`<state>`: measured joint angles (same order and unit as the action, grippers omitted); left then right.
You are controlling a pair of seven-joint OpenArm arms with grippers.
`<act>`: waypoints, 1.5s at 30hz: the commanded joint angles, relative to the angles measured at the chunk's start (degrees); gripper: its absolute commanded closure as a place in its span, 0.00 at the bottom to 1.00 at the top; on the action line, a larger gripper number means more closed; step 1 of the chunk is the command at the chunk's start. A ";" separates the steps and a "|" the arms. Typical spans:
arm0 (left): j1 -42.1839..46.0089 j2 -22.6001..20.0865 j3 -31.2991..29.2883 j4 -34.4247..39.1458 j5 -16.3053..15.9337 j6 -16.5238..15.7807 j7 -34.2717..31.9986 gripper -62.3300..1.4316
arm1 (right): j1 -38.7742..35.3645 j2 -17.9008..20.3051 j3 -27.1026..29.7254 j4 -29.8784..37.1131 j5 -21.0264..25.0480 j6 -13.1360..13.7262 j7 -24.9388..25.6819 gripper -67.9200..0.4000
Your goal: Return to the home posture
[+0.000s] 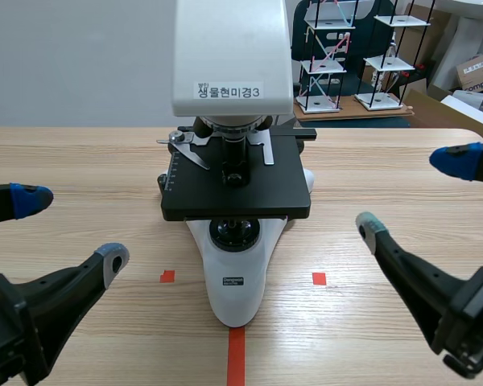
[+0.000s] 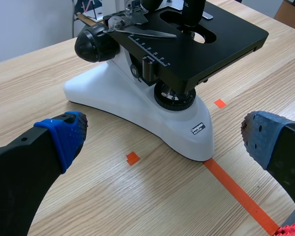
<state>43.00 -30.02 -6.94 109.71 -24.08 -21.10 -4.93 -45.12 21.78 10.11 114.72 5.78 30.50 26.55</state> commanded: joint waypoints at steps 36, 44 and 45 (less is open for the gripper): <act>0.00 -0.17 0.00 0.61 -0.37 -0.26 -0.52 0.00 | 0.17 -5.60 0.00 0.63 -3.91 -0.44 6.43 0.06; -0.02 -0.17 0.00 0.61 -0.39 -0.26 -0.57 0.00 | 0.17 -5.60 0.00 0.63 -3.91 -0.44 6.43 0.06; -0.02 -0.17 0.00 0.61 -0.39 -0.31 -0.57 0.00 | 0.17 -5.60 0.00 0.63 -3.91 -0.44 6.43 0.06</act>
<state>43.00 -30.02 -6.94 109.71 -24.08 -21.21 -4.64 -44.97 15.88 10.11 114.72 1.04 30.06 32.12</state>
